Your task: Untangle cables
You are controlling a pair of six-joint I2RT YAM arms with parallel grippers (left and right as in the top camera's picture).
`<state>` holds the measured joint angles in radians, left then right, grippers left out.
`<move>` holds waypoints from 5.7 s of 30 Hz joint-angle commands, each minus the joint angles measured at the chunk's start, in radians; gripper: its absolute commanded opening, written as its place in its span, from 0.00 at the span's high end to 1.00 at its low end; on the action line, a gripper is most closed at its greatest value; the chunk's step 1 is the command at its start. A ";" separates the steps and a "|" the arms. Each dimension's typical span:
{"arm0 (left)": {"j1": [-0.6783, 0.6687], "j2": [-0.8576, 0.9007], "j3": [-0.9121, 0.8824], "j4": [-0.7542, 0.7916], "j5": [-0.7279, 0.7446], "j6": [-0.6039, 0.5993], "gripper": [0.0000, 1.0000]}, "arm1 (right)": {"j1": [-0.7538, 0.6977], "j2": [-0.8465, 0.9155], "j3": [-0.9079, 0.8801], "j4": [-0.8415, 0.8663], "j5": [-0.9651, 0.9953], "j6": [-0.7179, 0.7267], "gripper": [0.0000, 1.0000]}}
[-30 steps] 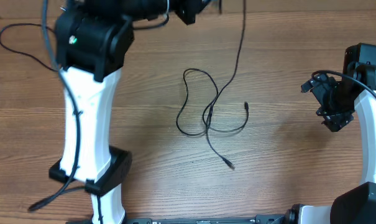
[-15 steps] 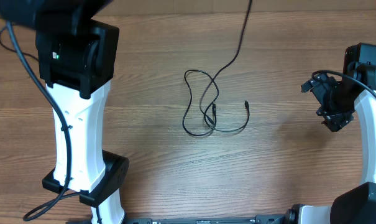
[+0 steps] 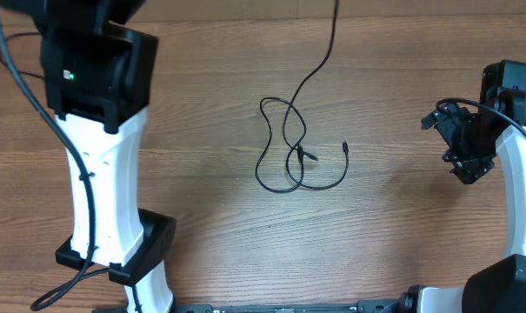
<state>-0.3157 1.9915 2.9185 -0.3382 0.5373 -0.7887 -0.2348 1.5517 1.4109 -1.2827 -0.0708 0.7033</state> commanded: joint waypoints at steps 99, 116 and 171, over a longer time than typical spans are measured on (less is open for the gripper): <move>0.886 0.307 0.007 -1.141 -0.845 0.180 0.96 | -0.002 0.003 0.009 0.002 0.010 0.004 0.00; 0.999 0.398 0.010 -1.200 -0.900 0.083 0.96 | -0.002 0.003 0.009 0.002 0.010 0.004 0.00; 1.134 0.573 -0.150 -1.352 -0.394 0.297 0.96 | -0.002 0.003 0.009 0.002 0.010 0.004 0.00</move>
<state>0.7921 2.5557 2.8117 -1.6871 0.1204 -0.5201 -0.2352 1.5517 1.4109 -1.2831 -0.0708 0.7033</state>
